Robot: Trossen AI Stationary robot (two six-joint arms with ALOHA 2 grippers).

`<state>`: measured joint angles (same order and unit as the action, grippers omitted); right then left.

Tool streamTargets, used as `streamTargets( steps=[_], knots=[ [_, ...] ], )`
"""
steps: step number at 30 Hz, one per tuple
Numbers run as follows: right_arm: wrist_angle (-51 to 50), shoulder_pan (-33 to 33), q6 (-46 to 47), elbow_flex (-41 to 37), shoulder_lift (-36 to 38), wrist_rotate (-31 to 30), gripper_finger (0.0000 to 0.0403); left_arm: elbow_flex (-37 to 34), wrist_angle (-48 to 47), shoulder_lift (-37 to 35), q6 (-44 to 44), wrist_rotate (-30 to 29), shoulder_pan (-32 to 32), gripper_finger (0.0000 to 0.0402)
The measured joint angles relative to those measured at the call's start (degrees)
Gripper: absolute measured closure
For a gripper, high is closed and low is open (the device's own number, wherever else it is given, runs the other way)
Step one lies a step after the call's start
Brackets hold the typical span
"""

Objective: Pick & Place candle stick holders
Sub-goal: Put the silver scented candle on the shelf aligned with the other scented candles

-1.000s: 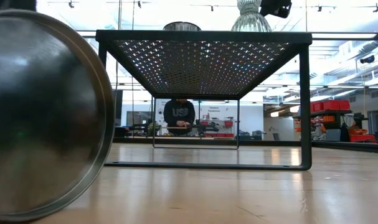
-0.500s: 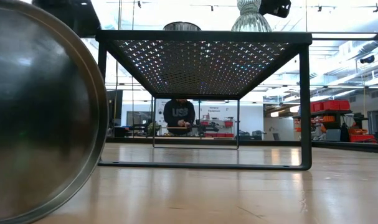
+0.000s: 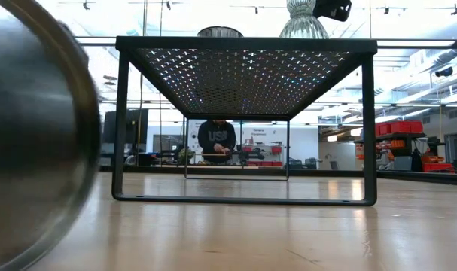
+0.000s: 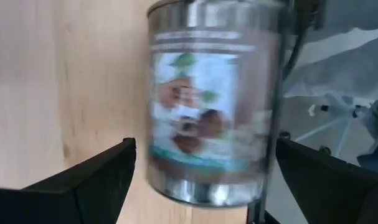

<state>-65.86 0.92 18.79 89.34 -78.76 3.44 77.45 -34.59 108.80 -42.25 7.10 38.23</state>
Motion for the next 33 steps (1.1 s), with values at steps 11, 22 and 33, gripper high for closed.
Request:
streamTargets(
  steps=[11,22,33],
  knots=[
    [0.32,0.0,-0.24,0.0,0.0,0.01,0.0318,0.0,3.4,2.25,-0.55,-1.93,-0.05,0.0014],
    [0.27,0.0,-0.24,0.0,-0.02,0.0,0.0318,0.2,5.95,5.25,-1.02,-0.11,0.25,0.0014],
    [0.27,-0.01,-0.31,0.0,-0.02,0.01,0.0318,0.02,8.9,5.45,-2.4,-6.22,0.25,0.0014]
  ],
)
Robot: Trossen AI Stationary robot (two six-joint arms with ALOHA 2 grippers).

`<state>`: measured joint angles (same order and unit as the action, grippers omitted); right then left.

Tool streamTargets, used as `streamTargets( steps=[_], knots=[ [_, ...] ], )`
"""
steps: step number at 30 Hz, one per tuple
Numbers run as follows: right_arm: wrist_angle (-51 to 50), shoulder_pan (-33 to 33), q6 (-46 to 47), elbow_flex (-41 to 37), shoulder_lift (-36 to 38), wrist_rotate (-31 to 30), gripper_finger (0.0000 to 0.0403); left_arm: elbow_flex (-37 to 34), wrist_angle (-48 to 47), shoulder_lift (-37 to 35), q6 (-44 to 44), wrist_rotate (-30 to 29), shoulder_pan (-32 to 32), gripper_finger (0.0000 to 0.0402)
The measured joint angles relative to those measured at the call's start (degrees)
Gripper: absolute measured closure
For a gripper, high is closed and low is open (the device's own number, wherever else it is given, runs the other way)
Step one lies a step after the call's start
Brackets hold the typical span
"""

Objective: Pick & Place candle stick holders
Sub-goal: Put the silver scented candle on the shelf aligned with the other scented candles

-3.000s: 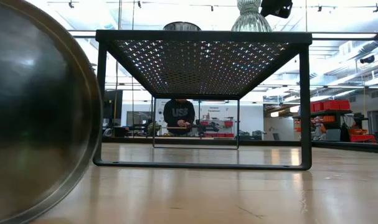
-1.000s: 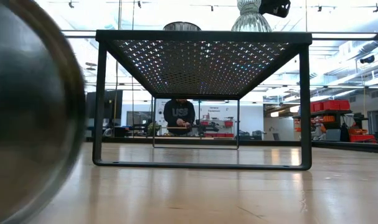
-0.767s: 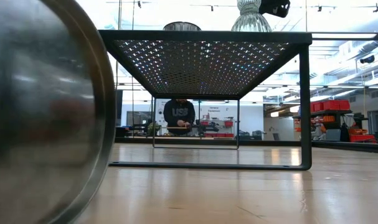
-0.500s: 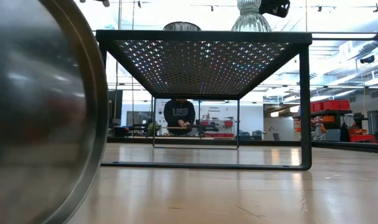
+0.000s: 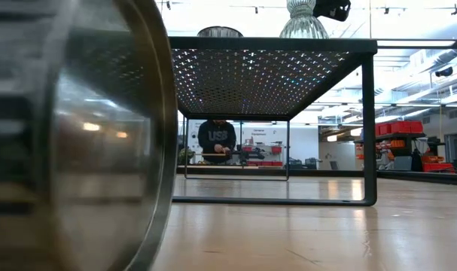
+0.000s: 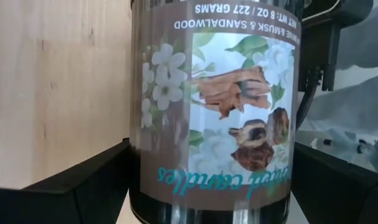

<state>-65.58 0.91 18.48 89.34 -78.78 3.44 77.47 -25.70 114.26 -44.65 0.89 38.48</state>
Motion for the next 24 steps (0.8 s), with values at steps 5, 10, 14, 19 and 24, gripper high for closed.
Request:
streamTargets(
  steps=[5,10,14,19,24],
  knots=[
    [-0.01,0.0,-0.04,0.0,0.0,0.0,0.0318,-0.02,0.46,0.07,-1.68,-2.35,0.1,0.0014],
    [-0.02,0.0,-0.04,0.0,0.0,0.0,0.0318,-0.02,0.66,0.09,-2.28,-3.59,0.33,0.0014],
    [-0.02,0.0,-0.08,0.0,0.0,0.0,0.0318,-0.04,0.8,0.09,-1.25,-5.27,0.88,0.0014],
    [-0.02,0.02,-0.52,0.0,0.0,0.0,0.0318,-0.04,0.79,0.09,-1.27,-5.81,1.57,0.0015],
    [-0.02,0.01,-0.78,0.0,0.0,-0.02,0.0318,-0.04,0.83,0.09,-2.73,-4.39,1.54,0.0036]
  ],
)
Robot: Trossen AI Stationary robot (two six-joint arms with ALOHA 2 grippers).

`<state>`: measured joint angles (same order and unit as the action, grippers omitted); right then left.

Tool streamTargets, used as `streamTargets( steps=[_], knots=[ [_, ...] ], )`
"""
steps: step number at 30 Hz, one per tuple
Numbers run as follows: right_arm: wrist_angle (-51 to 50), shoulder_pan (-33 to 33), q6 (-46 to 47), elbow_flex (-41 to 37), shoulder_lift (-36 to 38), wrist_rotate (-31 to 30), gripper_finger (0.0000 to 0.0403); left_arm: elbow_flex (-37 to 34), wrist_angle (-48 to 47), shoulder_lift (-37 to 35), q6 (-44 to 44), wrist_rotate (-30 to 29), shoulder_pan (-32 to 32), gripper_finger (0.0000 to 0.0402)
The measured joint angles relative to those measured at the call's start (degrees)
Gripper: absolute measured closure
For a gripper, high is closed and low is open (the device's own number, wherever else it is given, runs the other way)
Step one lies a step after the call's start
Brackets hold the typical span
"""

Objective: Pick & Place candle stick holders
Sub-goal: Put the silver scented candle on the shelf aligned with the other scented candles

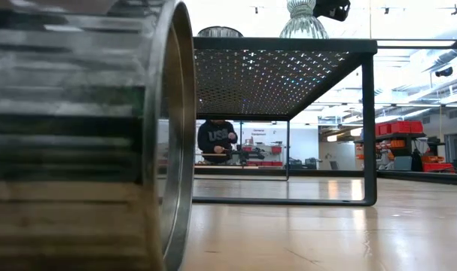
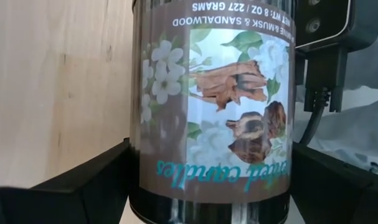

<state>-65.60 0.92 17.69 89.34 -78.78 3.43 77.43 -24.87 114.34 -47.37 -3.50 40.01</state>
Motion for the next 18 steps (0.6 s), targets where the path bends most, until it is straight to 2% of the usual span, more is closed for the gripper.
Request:
streamTargets(
  steps=[12,18],
  knots=[
    [0.46,0.0,-0.51,0.0,0.0,-0.03,0.0318,-0.02,0.89,-0.29,-4.41,2.08,-0.09,0.0041],
    [0.52,0.01,-1.58,0.0,0.0,-0.11,0.0318,3.77,-4.83,-0.44,-5.01,4.99,-0.09,0.0041]
  ],
)
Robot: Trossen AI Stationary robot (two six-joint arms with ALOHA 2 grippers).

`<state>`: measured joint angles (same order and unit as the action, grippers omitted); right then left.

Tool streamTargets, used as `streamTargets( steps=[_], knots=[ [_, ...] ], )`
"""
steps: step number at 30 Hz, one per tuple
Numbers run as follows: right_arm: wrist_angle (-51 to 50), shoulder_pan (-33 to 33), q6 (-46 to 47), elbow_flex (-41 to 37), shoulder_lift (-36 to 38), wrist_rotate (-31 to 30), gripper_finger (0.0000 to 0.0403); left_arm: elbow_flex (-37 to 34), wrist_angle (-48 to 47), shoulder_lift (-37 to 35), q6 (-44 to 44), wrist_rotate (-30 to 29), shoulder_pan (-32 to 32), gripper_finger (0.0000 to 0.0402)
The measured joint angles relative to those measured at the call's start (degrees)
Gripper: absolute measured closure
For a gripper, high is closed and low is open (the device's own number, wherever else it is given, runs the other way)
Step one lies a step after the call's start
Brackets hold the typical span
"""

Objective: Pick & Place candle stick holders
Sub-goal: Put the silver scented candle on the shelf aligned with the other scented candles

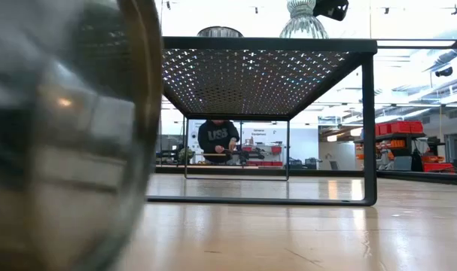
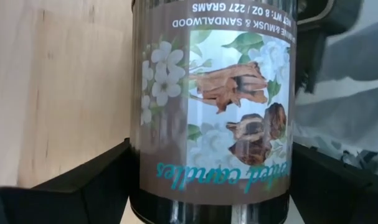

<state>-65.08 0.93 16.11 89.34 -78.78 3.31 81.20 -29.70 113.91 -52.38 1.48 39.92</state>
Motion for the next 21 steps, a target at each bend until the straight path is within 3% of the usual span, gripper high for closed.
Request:
streamTargets(
  steps=[11,21],
  knots=[
    [0.13,0.0,-0.5,0.0,0.0,-2.04,0.0318,12.77,-17.63,-0.09,0.03,5.48,0.02,0.0042],
    [0.44,0.0,-1.63,0.0,0.0,-2.07,0.0318,29.69,-45.53,-0.33,1.94,6.9,-2.52,0.0042]
  ],
)
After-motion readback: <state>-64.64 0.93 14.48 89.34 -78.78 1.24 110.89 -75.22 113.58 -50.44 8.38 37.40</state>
